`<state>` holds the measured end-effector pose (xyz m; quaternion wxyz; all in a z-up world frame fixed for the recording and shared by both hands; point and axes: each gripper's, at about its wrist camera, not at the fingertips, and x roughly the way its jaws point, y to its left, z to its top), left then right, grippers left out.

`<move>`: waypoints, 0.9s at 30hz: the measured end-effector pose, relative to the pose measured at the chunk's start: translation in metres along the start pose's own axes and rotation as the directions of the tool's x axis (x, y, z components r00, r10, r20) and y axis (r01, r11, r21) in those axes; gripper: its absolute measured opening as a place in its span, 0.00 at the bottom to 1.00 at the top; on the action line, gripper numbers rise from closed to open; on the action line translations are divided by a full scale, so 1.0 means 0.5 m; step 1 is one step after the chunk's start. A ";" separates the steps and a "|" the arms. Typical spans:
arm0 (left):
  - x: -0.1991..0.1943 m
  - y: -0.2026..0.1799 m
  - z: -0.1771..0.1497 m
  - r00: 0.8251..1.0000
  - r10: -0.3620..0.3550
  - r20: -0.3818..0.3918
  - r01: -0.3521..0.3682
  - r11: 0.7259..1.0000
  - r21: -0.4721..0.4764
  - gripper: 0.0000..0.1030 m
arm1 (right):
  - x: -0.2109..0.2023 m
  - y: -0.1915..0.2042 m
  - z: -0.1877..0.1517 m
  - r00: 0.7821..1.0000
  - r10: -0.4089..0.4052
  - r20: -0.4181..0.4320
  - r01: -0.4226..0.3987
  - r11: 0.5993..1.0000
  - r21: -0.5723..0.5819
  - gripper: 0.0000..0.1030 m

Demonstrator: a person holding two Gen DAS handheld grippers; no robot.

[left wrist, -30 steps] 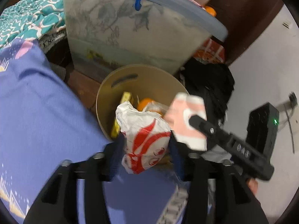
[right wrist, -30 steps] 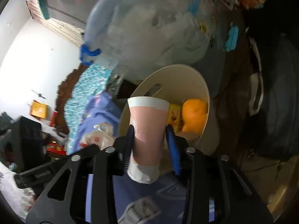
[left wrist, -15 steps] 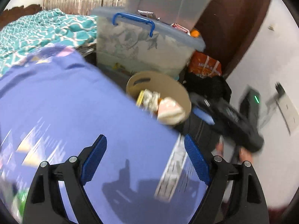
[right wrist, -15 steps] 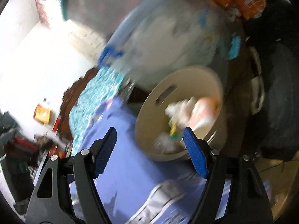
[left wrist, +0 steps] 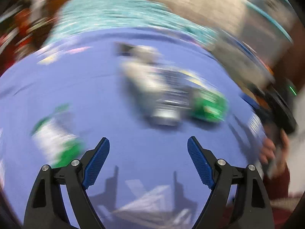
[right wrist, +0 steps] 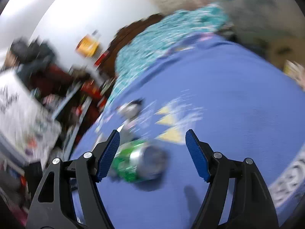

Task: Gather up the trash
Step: 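Move both grippers back over the remaining trash on the bed, then grasp the sponge pack with the right gripper while the left gripper grasps the green-white wrapper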

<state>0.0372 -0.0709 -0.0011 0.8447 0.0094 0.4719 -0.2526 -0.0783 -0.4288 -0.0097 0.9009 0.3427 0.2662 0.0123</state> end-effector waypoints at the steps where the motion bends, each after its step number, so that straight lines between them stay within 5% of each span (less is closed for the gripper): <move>1: -0.004 0.036 0.002 0.999 0.032 0.004 -0.031 0.998 -0.053 0.77 | 0.021 0.049 -0.011 1.000 0.004 -0.022 -0.006 0.998 -0.065 0.70; 4: -0.009 0.139 0.002 0.990 0.139 0.000 -0.136 0.966 -0.221 0.78 | 0.061 0.149 -0.039 0.998 -0.003 -0.058 -0.009 0.979 -0.205 0.71; 7: -0.002 0.185 0.003 0.977 0.215 -0.003 -0.208 0.940 -0.269 0.79 | 0.101 0.246 -0.086 0.995 0.001 -0.103 -0.035 0.945 -0.325 0.71; 19: 0.050 0.191 -0.021 0.963 0.270 0.021 -0.260 0.944 -0.204 0.87 | 0.232 0.382 -0.148 0.976 -0.169 -0.133 0.073 0.842 -0.534 0.80; 27: 0.057 0.169 -0.040 0.941 0.333 0.065 -0.322 0.937 -0.133 0.78 | 0.318 0.398 -0.163 0.957 -0.266 -0.118 0.146 0.791 -0.594 0.81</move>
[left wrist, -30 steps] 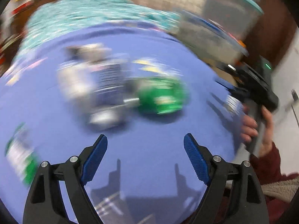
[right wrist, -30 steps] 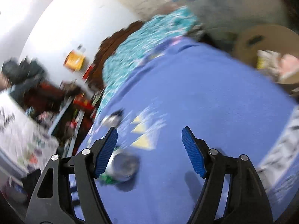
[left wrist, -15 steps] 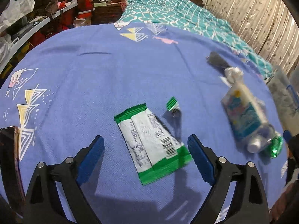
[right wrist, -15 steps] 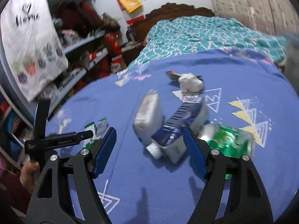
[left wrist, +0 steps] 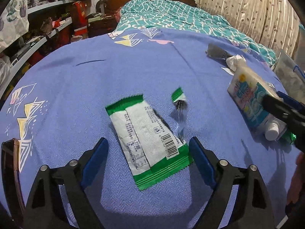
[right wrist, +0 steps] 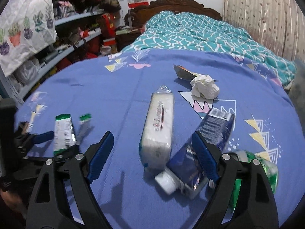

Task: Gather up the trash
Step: 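Grasp the sponge pack with the right gripper while the left gripper grasps the green-white wrapper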

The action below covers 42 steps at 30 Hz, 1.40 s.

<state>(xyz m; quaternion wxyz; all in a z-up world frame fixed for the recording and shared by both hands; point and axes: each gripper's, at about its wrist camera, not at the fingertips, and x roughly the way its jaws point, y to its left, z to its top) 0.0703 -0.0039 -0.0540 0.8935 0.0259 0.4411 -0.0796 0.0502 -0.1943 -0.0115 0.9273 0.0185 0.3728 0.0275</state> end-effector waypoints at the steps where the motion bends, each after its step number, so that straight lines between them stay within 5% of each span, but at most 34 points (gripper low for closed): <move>1: 0.000 0.000 -0.001 1.000 0.006 0.002 -0.006 1.000 0.001 0.76 | 0.012 0.003 0.002 1.000 -0.014 -0.006 0.014 1.000 -0.009 0.81; 7: 0.002 -0.003 0.001 1.000 0.019 0.008 -0.019 1.000 0.010 0.75 | 0.052 0.025 0.008 0.998 -0.068 -0.014 0.067 0.996 -0.062 0.81; 9: 0.002 -0.003 0.001 1.000 0.020 0.009 -0.020 1.000 0.010 0.75 | 0.066 0.037 0.005 0.997 -0.071 -0.029 0.068 0.993 -0.096 0.73; 13: 0.004 -0.004 0.002 1.000 0.023 0.009 -0.023 1.000 0.009 0.75 | 0.072 0.064 -0.005 0.993 -0.116 -0.028 0.109 0.978 -0.178 0.35; 17: 0.004 -0.004 0.002 1.000 0.025 0.008 -0.025 1.000 0.011 0.75 | 0.045 0.057 -0.016 0.999 -0.031 -0.034 0.027 0.992 -0.121 0.33; 25: 0.005 -0.005 0.003 1.000 0.026 0.008 -0.027 1.000 0.011 0.75 | -0.056 0.073 -0.113 0.993 0.110 0.048 -0.107 0.992 -0.064 0.36; 27: 0.004 -0.007 0.002 1.000 0.029 0.008 -0.029 0.999 0.014 0.75 | -0.053 0.056 -0.123 0.990 0.137 0.024 -0.137 0.990 -0.021 0.45; 29: 0.006 -0.008 0.002 0.999 0.033 0.007 -0.033 0.999 0.017 0.75 | -0.052 0.025 -0.124 0.989 0.148 0.030 -0.149 0.987 0.060 0.66; 31: 0.006 -0.008 0.001 0.999 0.032 0.008 -0.033 0.999 0.015 0.75 | -0.045 -0.003 -0.127 0.982 0.185 0.031 -0.188 0.973 0.131 0.70; 42: -0.006 0.017 -0.004 0.998 -0.044 0.043 0.046 0.998 -0.050 0.65 | -0.042 -0.026 -0.134 0.968 0.248 0.051 -0.253 0.948 0.196 0.74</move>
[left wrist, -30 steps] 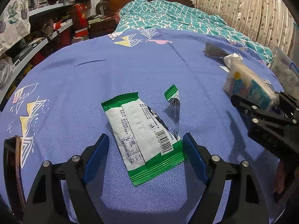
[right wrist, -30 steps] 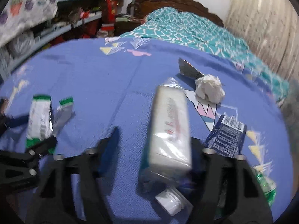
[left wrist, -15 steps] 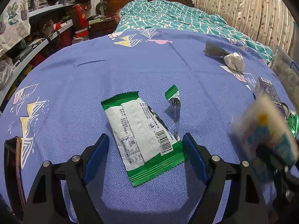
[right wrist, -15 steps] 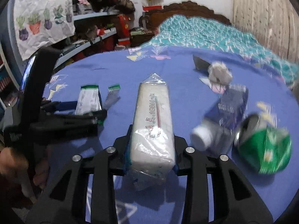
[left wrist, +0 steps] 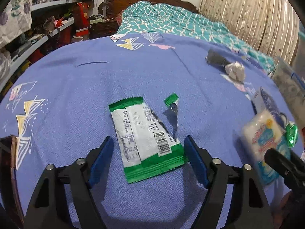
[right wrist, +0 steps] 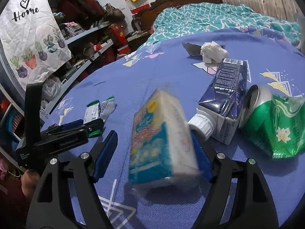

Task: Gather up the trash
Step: 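Grasp the sponge pack with the right gripper while the left gripper grasps the green-white wrapper, then hold the green-white wrapper in the left gripper while the right gripper regrips the sponge pack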

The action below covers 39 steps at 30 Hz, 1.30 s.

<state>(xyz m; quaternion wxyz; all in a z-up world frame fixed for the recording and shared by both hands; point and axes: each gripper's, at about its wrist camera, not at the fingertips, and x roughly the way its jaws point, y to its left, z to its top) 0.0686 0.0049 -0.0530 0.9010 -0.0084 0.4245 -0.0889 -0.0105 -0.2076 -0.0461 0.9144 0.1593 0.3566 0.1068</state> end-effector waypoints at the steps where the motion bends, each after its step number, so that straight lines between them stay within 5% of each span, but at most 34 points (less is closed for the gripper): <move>1: -0.001 0.002 0.000 1.000 -0.006 0.004 0.006 1.000 -0.003 0.60 | 0.000 0.000 0.000 1.000 0.002 0.002 -0.002 1.000 0.001 0.75; 4: -0.004 0.001 0.000 0.999 -0.038 0.014 0.038 0.999 0.005 0.40 | -0.003 -0.003 0.000 1.000 0.009 0.012 -0.009 1.000 0.004 0.75; 9: -0.017 0.000 -0.005 0.986 -0.160 0.037 0.159 0.987 0.025 0.25 | -0.014 -0.007 -0.004 0.999 0.016 0.039 -0.016 1.000 0.018 0.76; 18: -0.013 -0.030 -0.010 0.986 -0.167 0.027 0.163 0.980 0.111 0.25 | -0.013 -0.009 -0.004 0.999 0.018 0.032 -0.018 1.000 0.012 0.78; 39: -0.004 -0.022 -0.012 0.984 -0.177 0.004 0.176 0.980 0.094 0.27 | 0.002 0.010 -0.021 0.999 0.006 -0.051 -0.008 0.999 -0.037 0.83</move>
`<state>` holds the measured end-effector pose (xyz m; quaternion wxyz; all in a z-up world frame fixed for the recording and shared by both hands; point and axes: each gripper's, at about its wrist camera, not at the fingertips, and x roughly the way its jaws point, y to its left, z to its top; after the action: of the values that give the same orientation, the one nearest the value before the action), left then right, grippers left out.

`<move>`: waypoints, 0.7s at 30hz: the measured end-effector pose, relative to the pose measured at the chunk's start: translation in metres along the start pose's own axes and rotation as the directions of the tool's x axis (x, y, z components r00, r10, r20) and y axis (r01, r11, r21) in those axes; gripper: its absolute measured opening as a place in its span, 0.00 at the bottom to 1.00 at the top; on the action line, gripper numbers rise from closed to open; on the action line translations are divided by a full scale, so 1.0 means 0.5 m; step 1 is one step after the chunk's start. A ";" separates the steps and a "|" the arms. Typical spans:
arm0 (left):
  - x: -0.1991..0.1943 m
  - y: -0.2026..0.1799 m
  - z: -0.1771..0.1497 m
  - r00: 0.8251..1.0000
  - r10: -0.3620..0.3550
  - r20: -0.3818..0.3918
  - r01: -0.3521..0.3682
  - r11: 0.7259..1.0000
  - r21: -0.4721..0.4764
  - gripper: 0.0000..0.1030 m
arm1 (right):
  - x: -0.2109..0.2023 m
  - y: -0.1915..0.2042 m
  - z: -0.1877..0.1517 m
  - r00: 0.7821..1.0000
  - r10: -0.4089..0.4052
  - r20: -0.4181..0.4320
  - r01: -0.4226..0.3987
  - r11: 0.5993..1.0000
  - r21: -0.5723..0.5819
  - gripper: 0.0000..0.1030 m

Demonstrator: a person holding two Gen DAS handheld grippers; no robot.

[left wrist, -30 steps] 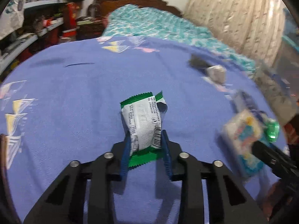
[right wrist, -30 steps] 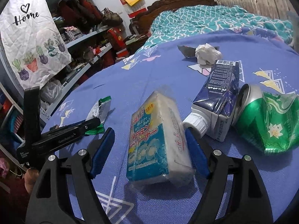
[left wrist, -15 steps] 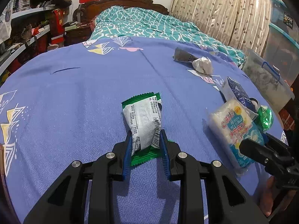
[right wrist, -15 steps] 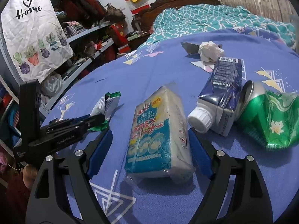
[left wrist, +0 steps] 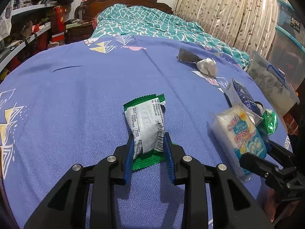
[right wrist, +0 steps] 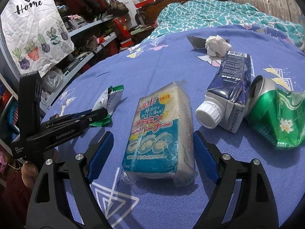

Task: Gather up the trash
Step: 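Hold the green-white wrapper in the left gripper while the right gripper regrips the sponge pack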

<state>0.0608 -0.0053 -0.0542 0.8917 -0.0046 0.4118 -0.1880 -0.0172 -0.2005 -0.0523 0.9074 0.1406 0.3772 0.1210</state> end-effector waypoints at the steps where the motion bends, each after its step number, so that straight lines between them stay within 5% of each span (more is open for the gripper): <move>1: 0.000 0.000 0.000 1.000 0.002 -0.001 -0.002 1.000 0.000 0.28 | 0.002 0.001 -0.001 1.000 -0.002 -0.006 0.002 1.000 -0.002 0.83; 21: 0.004 -0.002 -0.001 1.000 0.030 -0.007 -0.030 0.999 0.014 0.32 | 0.006 0.015 -0.021 0.993 -0.106 -0.057 0.103 0.994 -0.045 0.89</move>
<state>0.0613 -0.0066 -0.0558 0.8929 0.0086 0.4138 -0.1775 -0.0233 -0.1908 -0.0588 0.9036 0.0981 0.4082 0.0852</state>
